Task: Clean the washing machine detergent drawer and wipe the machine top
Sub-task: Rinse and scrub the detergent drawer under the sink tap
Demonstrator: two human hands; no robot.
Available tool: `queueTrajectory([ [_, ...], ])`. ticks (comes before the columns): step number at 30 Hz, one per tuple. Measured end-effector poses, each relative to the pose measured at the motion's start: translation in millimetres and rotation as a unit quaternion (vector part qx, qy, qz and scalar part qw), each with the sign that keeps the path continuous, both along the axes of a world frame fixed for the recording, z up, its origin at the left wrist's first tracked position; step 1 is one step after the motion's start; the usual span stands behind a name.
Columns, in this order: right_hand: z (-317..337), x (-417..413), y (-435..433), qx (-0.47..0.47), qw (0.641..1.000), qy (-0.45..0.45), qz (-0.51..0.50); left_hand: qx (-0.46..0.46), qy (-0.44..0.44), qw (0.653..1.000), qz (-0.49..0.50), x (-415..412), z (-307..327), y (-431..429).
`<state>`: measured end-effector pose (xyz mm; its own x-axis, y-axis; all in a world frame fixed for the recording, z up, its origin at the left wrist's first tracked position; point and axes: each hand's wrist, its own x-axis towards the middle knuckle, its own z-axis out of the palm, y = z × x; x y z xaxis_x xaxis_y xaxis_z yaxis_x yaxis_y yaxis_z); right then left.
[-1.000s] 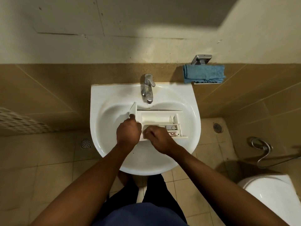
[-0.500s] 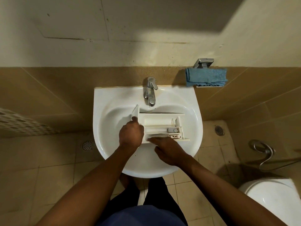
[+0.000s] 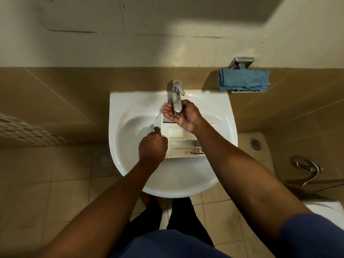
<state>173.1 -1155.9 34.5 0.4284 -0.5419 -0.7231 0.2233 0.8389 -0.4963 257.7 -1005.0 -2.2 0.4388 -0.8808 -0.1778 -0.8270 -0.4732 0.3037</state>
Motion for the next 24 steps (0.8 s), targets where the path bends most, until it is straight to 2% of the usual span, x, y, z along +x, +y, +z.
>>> queueTrajectory([
  [2,0,9,-1,0.013,1.000,-0.026,-0.011,0.003,0.002,1.000,0.004,0,0,0],
  [5,-2,6,1,0.015,1.000,-0.007,0.004,0.004,0.006,1.000,0.002,0,0,-1],
  [7,-1,-4,7,-0.021,0.996,0.056,0.064,0.005,0.008,1.000,0.004,0,-1,0],
  [9,1,-19,20,-0.085,0.977,0.136,0.140,0.005,0.012,1.000,0.002,1,-1,-1],
  [12,-2,-49,54,-0.153,0.945,0.198,0.209,0.004,0.014,1.000,0.003,1,0,-2],
  [13,-9,-59,68,-0.215,0.916,0.228,0.251,0.003,0.012,1.000,0.003,0,0,-2],
  [14,-16,-69,80,-0.309,0.861,0.265,0.304,0.003,0.010,1.000,0.001,0,1,-2],
  [16,-33,-85,102,-0.510,0.686,0.311,0.416,-0.001,0.003,1.000,-0.006,0,1,-1],
  [17,-39,-90,109,-0.574,0.609,0.317,0.446,-0.003,0.003,1.000,-0.006,1,2,0],
  [18,-41,-99,113,-0.612,0.565,0.319,0.452,-0.003,0.003,1.000,-0.010,1,3,0],
  [20,-37,-115,113,-0.650,0.513,0.343,0.445,0.006,0.000,1.000,-0.013,1,5,0],
  [24,-23,-128,100,-0.620,0.438,0.455,0.465,0.020,0.004,1.000,-0.010,0,7,-1],
])
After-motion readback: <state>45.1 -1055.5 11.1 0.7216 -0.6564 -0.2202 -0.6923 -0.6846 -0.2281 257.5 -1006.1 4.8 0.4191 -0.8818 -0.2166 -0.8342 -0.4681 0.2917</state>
